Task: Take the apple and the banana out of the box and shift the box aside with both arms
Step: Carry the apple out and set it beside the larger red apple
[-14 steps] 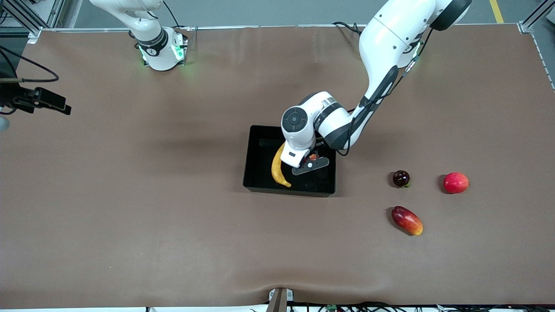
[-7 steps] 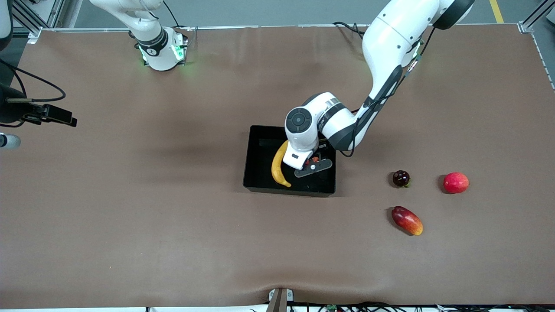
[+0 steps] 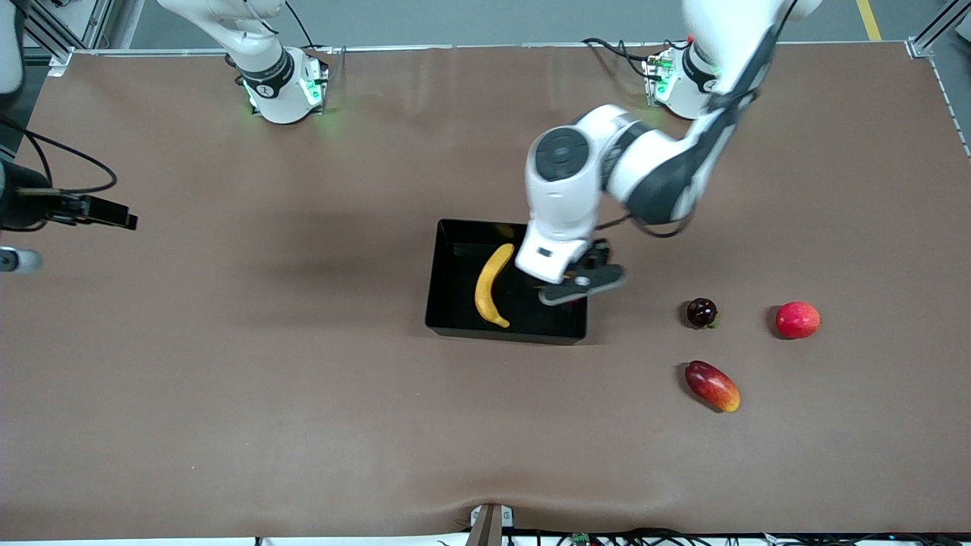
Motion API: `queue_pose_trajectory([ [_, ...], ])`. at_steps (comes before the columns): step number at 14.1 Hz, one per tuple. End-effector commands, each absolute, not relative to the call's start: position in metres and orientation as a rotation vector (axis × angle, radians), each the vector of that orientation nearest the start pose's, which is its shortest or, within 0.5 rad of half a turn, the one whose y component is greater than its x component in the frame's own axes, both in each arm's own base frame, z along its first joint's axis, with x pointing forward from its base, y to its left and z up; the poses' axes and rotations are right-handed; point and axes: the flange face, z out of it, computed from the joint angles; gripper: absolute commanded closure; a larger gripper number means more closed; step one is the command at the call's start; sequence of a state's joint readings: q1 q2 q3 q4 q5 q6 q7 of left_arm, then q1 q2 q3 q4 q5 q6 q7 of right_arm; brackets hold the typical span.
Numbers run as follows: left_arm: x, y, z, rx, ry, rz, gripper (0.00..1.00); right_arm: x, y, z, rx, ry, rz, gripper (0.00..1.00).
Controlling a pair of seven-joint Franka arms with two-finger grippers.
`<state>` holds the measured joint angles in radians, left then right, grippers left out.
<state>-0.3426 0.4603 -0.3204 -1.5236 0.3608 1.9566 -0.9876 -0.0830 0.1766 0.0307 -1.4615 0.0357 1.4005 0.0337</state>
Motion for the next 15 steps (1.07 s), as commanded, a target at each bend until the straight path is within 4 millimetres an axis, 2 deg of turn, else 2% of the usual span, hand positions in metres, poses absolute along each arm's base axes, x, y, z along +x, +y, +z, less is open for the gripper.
queue_pose_trajectory([
  [1, 0.605, -0.296, 0.419, -2.956, -0.205, -0.144, 1.00, 0.592, 0.011, 0.545, -3.040, 0.061, 0.411, 0.00],
  [3, 0.633, -0.228, 0.420, -2.949, -0.117, -0.103, 1.00, 0.596, 0.041, 0.533, -2.996, 0.157, 0.428, 0.00],
  [4, 0.644, -0.197, 0.413, -2.946, -0.079, -0.072, 1.00, 0.596, 0.059, 0.531, -3.005, 0.181, 0.422, 0.00],
  [5, 0.657, -0.159, 0.402, -2.947, -0.080, -0.045, 1.00, 0.598, 0.070, 0.526, -3.010, 0.188, 0.412, 0.00],
  [6, 0.669, -0.123, 0.386, -2.952, -0.071, -0.018, 1.00, 0.602, 0.072, 0.517, -3.008, 0.187, 0.410, 0.00],
  [7, 0.677, -0.098, 0.371, -2.967, -0.041, -0.013, 1.00, 0.605, 0.073, 0.511, -3.008, 0.189, 0.415, 0.00],
  [9, 0.686, -0.051, 0.335, -2.982, -0.050, 0.038, 1.00, 0.603, 0.081, 0.510, -3.011, 0.179, 0.419, 0.00],
  [13, 0.687, -0.025, 0.274, -3.009, -0.051, 0.067, 1.00, 0.604, 0.083, 0.509, -3.012, 0.185, 0.420, 0.00],
  [15, 0.689, -0.015, 0.250, -3.015, -0.039, 0.075, 1.00, 0.609, 0.083, 0.499, -3.012, 0.223, 0.426, 0.00],
])
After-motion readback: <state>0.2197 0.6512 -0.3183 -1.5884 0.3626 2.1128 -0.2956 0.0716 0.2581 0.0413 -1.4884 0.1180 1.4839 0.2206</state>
